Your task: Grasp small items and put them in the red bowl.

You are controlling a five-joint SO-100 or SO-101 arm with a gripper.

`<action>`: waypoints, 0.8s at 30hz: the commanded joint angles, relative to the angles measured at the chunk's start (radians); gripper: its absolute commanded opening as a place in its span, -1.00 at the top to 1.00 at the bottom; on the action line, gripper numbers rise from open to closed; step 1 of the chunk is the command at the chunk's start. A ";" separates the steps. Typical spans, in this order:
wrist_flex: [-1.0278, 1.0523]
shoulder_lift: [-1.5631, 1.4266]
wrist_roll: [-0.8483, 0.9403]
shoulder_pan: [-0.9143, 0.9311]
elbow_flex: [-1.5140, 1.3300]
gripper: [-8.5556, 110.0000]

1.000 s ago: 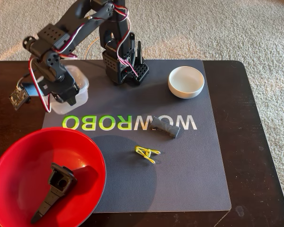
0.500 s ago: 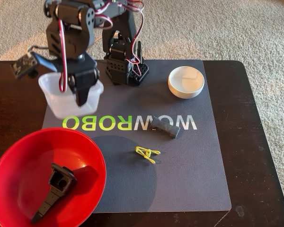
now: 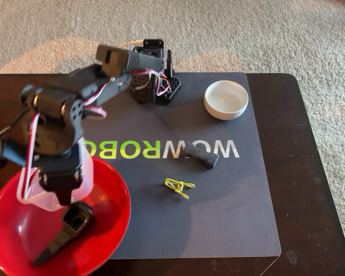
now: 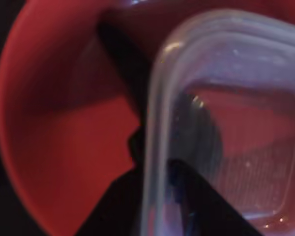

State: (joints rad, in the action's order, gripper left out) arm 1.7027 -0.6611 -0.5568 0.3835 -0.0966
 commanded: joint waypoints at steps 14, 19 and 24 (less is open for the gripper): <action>0.005 0.023 -0.063 0.060 0.132 0.14; 0.005 -0.152 -0.054 0.002 0.120 0.13; 0.005 -0.364 -0.035 -0.086 -0.132 0.13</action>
State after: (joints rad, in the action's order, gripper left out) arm 1.7058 -0.8590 -0.6044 0.3820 -0.0767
